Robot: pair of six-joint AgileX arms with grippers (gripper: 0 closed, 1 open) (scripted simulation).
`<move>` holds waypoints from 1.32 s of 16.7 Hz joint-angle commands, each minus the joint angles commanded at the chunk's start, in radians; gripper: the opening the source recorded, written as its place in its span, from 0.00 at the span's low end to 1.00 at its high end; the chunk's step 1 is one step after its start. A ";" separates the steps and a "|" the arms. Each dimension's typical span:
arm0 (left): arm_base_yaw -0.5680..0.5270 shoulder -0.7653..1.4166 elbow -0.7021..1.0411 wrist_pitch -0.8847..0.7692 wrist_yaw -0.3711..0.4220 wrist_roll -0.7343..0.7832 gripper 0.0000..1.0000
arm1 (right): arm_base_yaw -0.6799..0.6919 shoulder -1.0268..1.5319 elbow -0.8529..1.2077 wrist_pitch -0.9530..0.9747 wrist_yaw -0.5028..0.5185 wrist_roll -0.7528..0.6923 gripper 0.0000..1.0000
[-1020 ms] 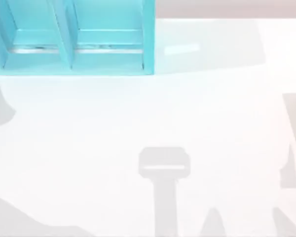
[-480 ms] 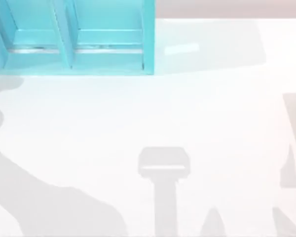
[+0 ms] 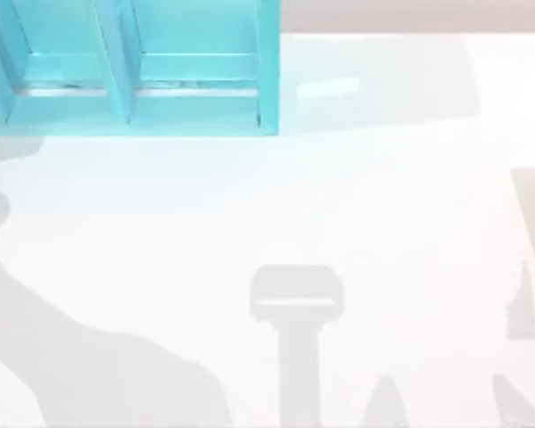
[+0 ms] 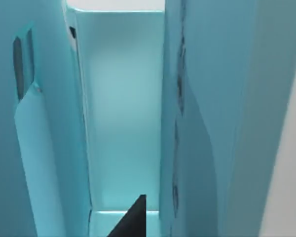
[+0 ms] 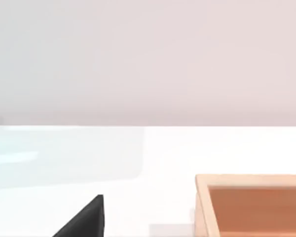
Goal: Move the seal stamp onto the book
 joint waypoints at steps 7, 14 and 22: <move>0.000 0.000 0.000 0.000 0.000 0.000 0.32 | 0.000 0.000 0.000 0.000 0.000 0.000 1.00; 0.000 0.000 0.000 0.000 0.000 0.000 0.00 | 0.000 0.000 0.000 0.000 0.000 0.000 1.00; 0.006 -0.015 -0.007 -0.007 0.004 0.002 0.00 | 0.000 0.000 0.000 0.000 0.000 0.000 1.00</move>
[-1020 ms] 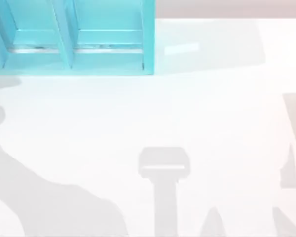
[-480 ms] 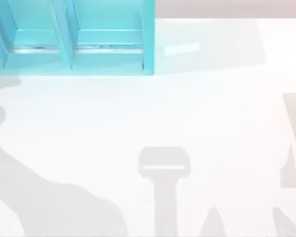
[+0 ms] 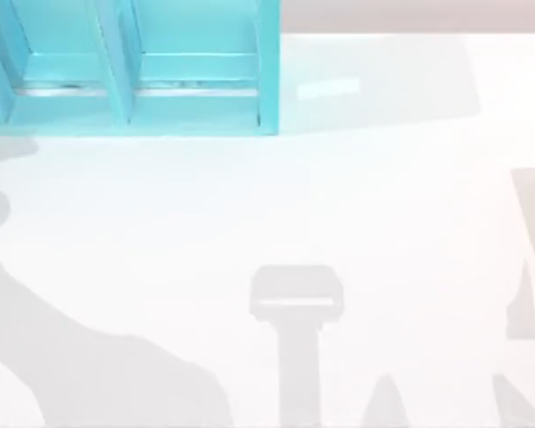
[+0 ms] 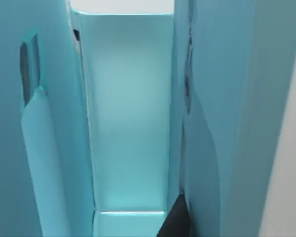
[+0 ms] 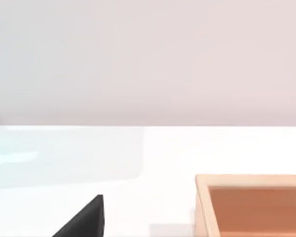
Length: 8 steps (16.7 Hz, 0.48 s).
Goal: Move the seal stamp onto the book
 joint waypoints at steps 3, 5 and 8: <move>0.035 -0.100 -0.045 -0.055 0.027 0.005 0.00 | 0.000 0.000 0.000 0.000 0.000 0.000 1.00; 0.070 -0.219 -0.098 -0.118 0.058 0.010 0.00 | 0.000 0.000 0.000 0.000 0.000 0.000 1.00; 0.131 -0.447 -0.199 -0.238 0.115 0.019 0.00 | 0.000 0.000 0.000 0.000 0.000 0.000 1.00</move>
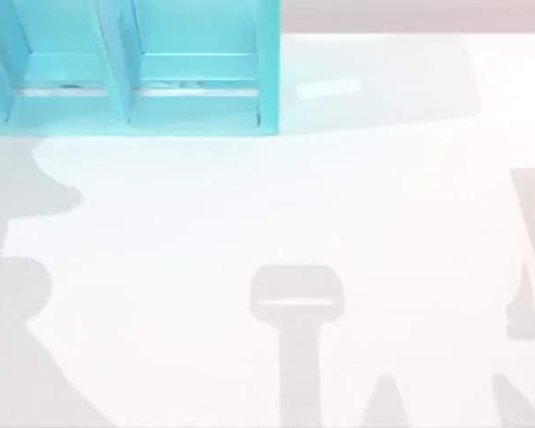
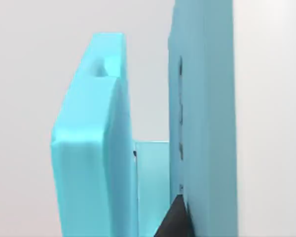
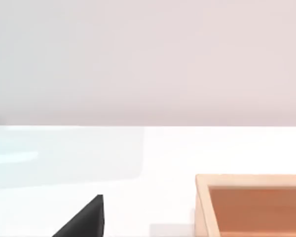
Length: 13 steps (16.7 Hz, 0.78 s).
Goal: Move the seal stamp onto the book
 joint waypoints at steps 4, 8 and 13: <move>0.084 -0.311 -0.142 -0.170 0.084 0.015 0.00 | 0.000 0.000 0.000 0.000 0.000 0.000 1.00; 0.146 -0.506 -0.245 -0.292 0.145 0.027 0.00 | 0.000 0.000 0.000 0.000 0.000 0.000 1.00; 0.159 -0.541 -0.266 -0.318 0.159 0.030 0.00 | 0.000 0.000 0.000 0.000 0.000 0.000 1.00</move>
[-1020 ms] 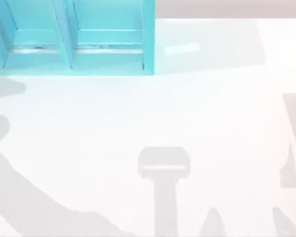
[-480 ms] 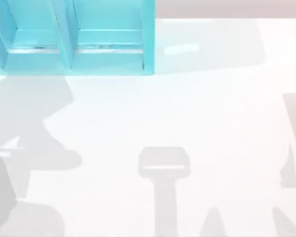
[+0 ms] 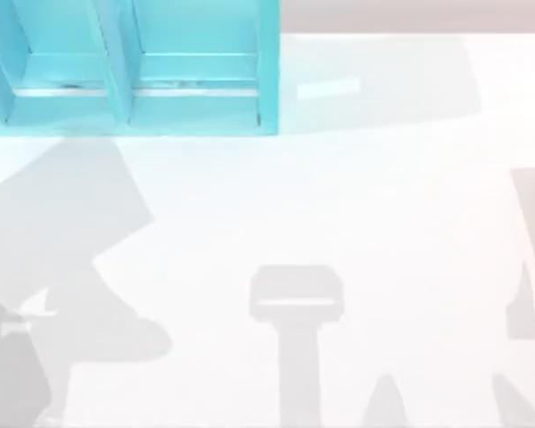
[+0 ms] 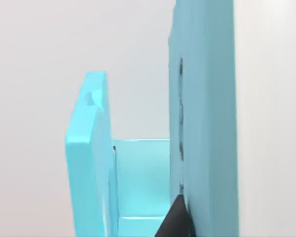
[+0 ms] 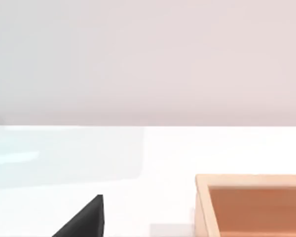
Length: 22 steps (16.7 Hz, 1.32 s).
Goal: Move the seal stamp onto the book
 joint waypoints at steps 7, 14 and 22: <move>-0.144 -0.013 0.039 0.014 -0.132 -0.145 0.00 | 0.000 0.000 0.000 0.000 0.000 0.000 1.00; -0.640 0.005 0.119 0.004 -0.588 -0.687 0.00 | 0.000 0.000 0.000 0.000 0.000 0.000 1.00; -1.314 0.173 0.180 -0.065 -1.257 -1.496 0.00 | 0.000 0.000 0.000 0.000 0.000 0.000 1.00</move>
